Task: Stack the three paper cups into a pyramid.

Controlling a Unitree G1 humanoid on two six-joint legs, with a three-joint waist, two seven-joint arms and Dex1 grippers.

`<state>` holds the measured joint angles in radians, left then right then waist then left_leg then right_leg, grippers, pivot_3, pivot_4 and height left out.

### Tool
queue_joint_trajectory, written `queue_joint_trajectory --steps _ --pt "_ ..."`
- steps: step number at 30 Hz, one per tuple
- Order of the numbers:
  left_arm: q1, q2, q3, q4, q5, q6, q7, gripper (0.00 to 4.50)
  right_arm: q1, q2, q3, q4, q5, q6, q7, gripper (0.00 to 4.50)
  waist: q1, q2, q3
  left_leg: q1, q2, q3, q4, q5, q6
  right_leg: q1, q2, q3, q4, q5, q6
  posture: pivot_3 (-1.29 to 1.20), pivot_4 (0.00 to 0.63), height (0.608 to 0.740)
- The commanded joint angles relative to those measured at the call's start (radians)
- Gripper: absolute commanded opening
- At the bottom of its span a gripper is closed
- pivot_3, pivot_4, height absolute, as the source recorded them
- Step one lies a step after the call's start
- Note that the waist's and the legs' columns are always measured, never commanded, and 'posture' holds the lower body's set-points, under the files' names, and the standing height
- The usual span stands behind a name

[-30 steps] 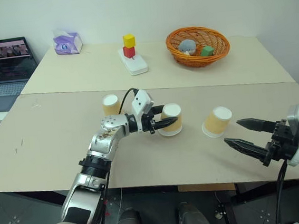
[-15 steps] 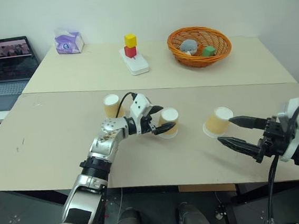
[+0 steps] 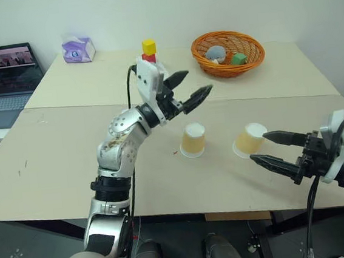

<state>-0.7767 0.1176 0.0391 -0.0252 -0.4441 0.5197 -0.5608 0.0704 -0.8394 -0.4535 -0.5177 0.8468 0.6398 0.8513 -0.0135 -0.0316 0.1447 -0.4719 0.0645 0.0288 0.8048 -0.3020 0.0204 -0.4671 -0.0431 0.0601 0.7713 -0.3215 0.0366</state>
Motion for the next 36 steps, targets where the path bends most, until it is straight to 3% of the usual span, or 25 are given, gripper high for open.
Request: queue_joint_trajectory --steps 1,5,10,18,36 --pt "-0.029 -0.003 0.072 -0.055 0.025 0.062 0.197 4.45 -0.021 0.003 -0.005 -0.001 0.008 -0.015 0.005 4.50 0.000 0.000 0.000 0.001 0.000 0.000 0.000 0.000 0.000 0.001 0.000 0.000 0.000 0.000 0.000 0.00 0.150 0.666" --pt "-0.010 0.003 0.141 -0.100 0.083 0.168 0.424 4.45 -0.022 0.007 0.004 0.002 0.007 -0.019 0.012 4.50 0.002 0.000 0.000 0.001 0.000 0.000 0.000 0.000 0.000 0.001 0.000 0.000 -0.001 0.000 0.000 0.00 0.150 0.666" --pt "0.038 0.026 0.129 -0.160 0.153 0.223 0.534 4.45 -0.040 0.014 0.023 0.013 0.001 -0.023 0.016 4.50 0.004 0.000 0.000 0.000 0.000 -0.001 0.000 0.000 0.000 0.001 0.000 0.000 -0.001 0.000 0.000 0.00 0.150 0.666" --pt "0.109 0.074 0.102 -0.099 0.252 0.141 0.560 4.45 -0.058 0.034 0.037 0.016 0.001 -0.026 0.012 4.50 0.010 0.000 0.000 0.001 -0.001 0.000 0.000 0.000 -0.001 0.001 0.000 0.000 -0.002 0.001 0.001 0.00 0.150 0.666" --pt "0.112 0.062 0.088 0.013 0.250 0.089 0.507 4.45 -0.033 0.034 0.002 -0.022 0.017 -0.013 -0.004 4.50 0.017 0.000 0.000 0.000 -0.001 0.000 0.000 0.000 -0.001 0.001 -0.001 0.000 -0.002 0.001 0.001 0.00 0.150 0.666"
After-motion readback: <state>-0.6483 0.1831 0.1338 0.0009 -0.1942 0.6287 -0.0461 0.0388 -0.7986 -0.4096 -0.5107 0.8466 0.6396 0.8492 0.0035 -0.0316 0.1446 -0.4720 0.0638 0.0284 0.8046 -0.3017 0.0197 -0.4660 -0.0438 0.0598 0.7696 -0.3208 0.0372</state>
